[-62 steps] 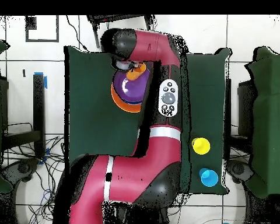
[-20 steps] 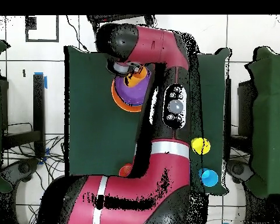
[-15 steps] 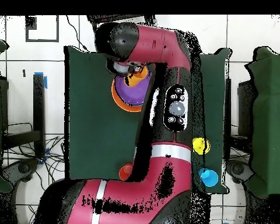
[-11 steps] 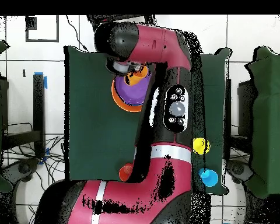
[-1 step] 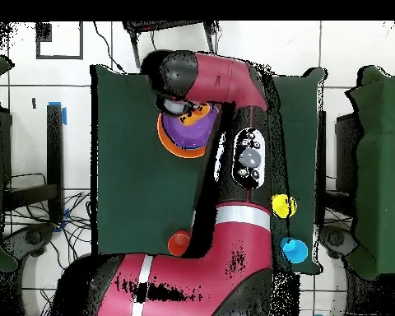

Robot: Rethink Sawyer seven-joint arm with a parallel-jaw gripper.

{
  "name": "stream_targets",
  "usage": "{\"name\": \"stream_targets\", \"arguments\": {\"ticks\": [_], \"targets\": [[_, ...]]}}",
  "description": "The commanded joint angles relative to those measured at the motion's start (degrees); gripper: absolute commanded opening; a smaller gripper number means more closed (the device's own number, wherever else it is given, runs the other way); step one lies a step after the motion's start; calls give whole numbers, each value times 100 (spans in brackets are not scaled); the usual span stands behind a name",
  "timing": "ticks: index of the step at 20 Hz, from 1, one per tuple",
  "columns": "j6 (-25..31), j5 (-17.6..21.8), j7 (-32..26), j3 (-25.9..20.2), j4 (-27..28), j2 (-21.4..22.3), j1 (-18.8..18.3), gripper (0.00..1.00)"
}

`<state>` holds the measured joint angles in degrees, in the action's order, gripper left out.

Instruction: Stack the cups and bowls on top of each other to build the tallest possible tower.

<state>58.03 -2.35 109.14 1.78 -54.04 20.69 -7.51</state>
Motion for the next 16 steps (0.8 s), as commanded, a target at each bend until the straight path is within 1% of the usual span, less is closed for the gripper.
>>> {"name": "stream_targets", "arguments": {"ticks": [1, 9, 16], "targets": [[-675, 235, -366, -516, -1064, 72, -210, 0], [-1034, 284, -428, -612, -1124, -121, -322, 0], [-1188, 327, -416, -646, -1133, -176, -351, 0]]}}
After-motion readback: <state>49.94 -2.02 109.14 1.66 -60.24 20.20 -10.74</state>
